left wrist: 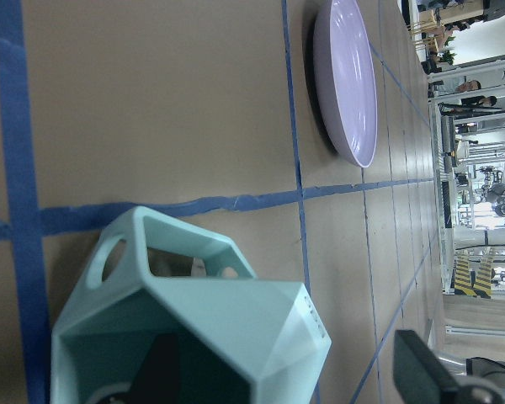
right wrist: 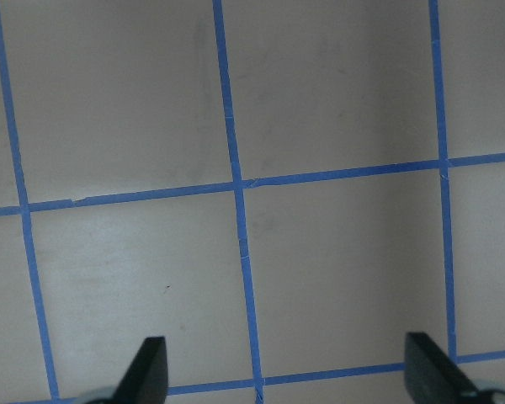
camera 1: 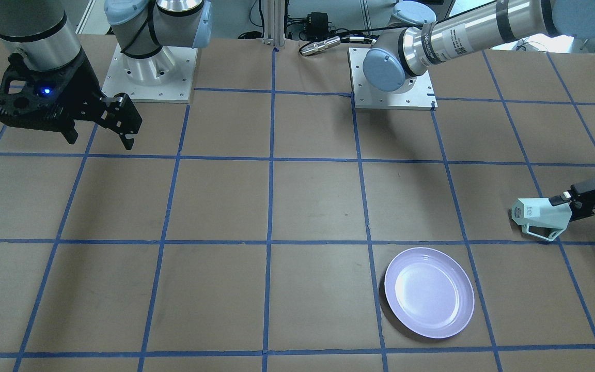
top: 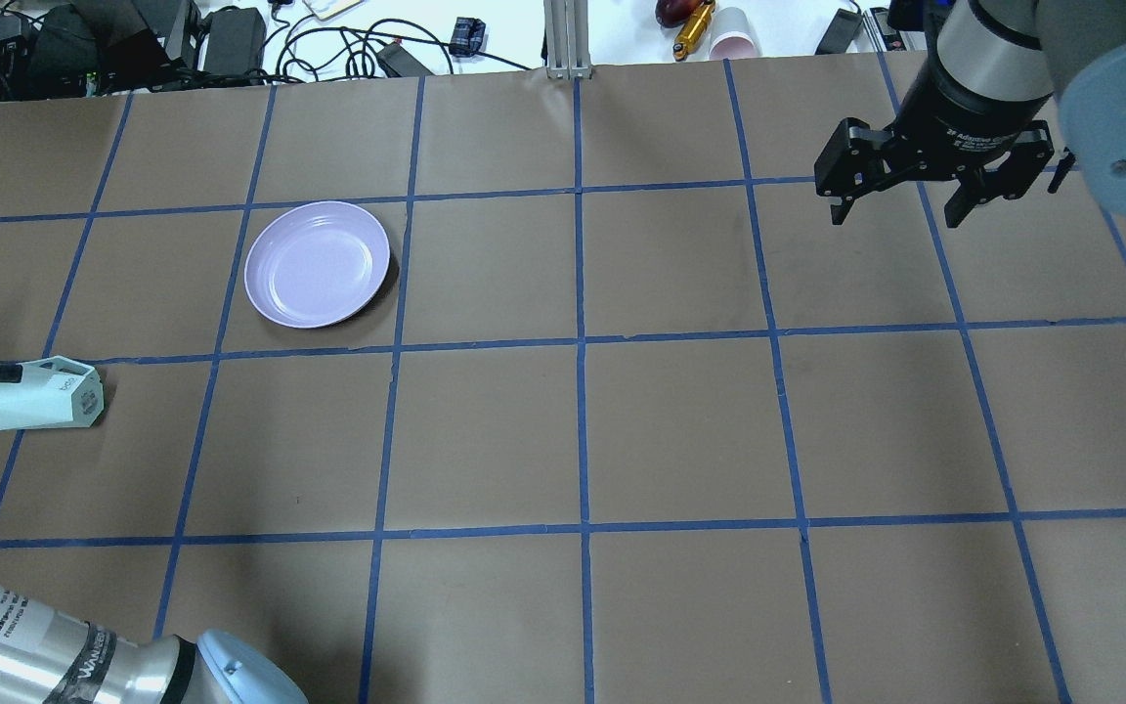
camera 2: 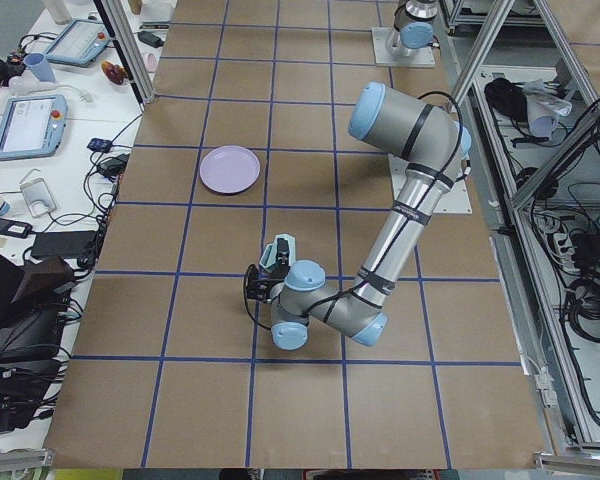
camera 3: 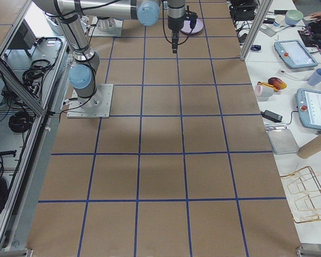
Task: Flip cup and place on plate
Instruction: 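Close the left gripper on the mug's rim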
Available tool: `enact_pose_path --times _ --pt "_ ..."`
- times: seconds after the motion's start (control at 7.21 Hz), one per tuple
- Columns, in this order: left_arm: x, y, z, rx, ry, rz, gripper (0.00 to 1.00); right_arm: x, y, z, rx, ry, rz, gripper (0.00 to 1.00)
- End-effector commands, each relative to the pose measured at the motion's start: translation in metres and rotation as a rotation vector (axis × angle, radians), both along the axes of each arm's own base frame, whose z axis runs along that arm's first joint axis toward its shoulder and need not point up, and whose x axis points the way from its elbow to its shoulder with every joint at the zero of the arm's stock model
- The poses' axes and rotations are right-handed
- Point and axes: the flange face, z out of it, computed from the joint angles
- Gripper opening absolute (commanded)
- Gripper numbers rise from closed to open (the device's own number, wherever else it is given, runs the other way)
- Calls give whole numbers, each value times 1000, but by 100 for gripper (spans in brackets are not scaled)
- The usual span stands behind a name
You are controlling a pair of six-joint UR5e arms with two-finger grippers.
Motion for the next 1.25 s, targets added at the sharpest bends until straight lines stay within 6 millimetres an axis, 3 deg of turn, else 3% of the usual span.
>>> enact_pose_path --times 0.0,0.14,0.28,0.69,1.11 --pt "0 0 0 -12 -1 -5 50 0 0 -1 1 0 0 100" --pt "0 0 0 -12 -1 -5 28 0 0 -1 1 0 0 100" --pt "0 0 0 -12 -1 -5 15 0 0 0 0 0 0 100" --pt "-1 0 1 -7 6 0 0 0 0 0 0 0 0 100" --pt "-7 -4 6 0 14 -4 0 0 0 -1 1 -2 0 100"
